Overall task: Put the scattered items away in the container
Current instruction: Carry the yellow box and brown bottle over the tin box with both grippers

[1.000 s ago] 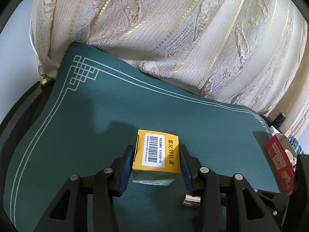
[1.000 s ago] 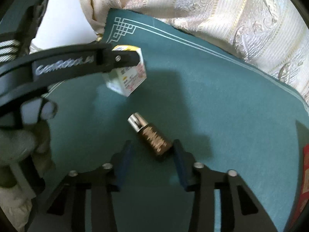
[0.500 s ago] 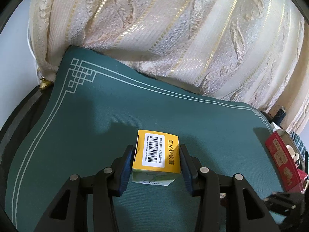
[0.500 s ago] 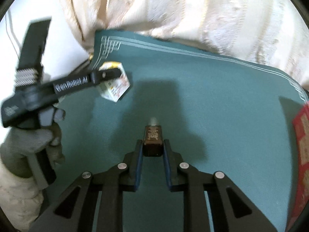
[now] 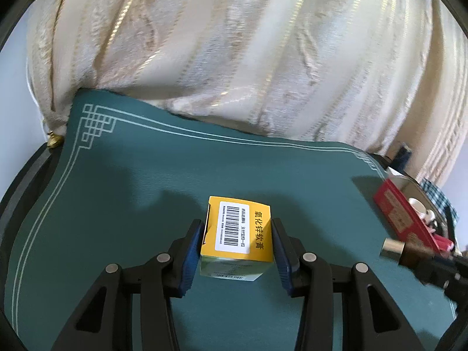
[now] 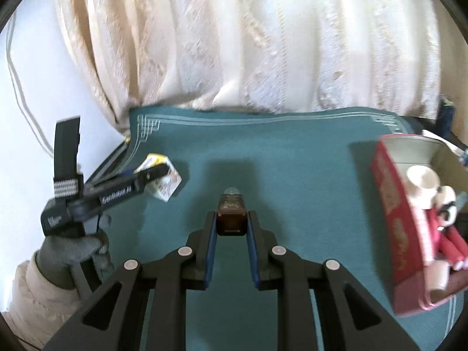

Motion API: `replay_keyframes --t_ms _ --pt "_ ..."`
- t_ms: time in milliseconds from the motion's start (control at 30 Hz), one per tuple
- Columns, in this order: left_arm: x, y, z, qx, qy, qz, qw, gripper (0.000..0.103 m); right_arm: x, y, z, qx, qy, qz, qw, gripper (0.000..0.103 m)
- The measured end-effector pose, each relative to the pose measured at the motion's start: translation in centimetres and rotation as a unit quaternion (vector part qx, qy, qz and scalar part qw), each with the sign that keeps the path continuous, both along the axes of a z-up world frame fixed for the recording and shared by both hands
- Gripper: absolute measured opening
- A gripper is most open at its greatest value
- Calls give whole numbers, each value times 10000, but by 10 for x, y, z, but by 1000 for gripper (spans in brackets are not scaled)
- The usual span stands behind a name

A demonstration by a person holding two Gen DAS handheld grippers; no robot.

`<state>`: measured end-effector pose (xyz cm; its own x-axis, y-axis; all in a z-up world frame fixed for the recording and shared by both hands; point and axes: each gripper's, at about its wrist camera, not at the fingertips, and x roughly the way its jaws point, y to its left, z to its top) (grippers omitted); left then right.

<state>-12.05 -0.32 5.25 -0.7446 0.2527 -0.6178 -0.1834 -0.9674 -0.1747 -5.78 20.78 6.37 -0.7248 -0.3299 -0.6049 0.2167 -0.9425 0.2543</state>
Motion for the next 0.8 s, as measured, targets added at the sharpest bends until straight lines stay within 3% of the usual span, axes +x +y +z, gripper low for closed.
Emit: replay_keyframes --t_ms 400,633,800 --pt "31 84 37 109 259 -796 9964 47 55 122 26 -137 534 -1444 9880 22" --pt "45 162 53 237 308 -1612 9862 47 91 200 16 -177 477 -2340 9709 22" --pt "51 220 58 314 258 -2179 9751 47 93 228 6 -202 400 -2593 9648 22"
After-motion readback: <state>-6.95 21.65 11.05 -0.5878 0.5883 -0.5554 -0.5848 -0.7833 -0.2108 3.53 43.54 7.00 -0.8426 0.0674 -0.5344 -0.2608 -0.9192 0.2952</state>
